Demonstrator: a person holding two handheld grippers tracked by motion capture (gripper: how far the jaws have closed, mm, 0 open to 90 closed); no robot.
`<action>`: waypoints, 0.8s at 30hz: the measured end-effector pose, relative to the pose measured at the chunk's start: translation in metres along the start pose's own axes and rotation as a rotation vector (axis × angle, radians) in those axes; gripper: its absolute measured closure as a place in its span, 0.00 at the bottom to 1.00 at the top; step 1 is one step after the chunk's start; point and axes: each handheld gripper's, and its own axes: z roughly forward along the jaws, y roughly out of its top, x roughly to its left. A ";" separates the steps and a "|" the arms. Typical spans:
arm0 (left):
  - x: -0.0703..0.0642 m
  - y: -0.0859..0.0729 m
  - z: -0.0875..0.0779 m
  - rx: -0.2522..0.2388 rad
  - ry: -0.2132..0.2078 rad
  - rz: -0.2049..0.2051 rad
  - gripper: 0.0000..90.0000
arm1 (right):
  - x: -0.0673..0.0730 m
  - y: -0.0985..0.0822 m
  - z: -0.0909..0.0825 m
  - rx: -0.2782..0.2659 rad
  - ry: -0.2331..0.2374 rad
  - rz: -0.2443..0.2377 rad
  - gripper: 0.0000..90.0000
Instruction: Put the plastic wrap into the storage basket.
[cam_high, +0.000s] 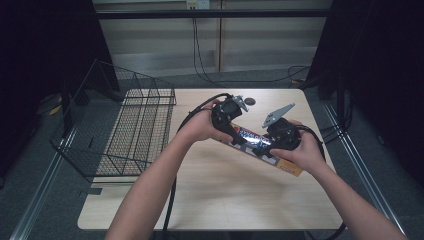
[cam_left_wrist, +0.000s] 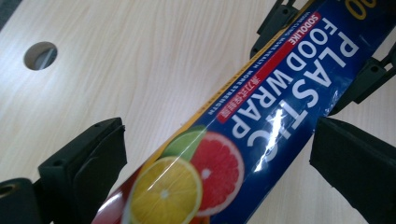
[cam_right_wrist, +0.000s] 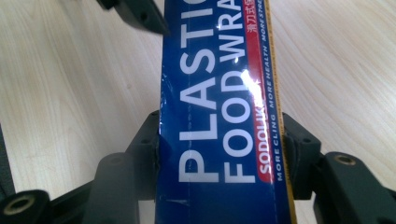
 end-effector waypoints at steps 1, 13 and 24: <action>0.000 0.000 0.000 0.006 -0.006 0.004 0.04 | 0.000 0.001 0.000 -0.002 0.001 0.000 0.50; -0.008 -0.001 0.007 0.111 -0.066 0.102 0.15 | 0.006 0.009 -0.005 0.009 0.013 -0.083 0.49; -0.020 0.000 0.004 0.198 -0.120 0.134 0.37 | 0.009 0.010 -0.006 0.018 0.039 -0.235 0.49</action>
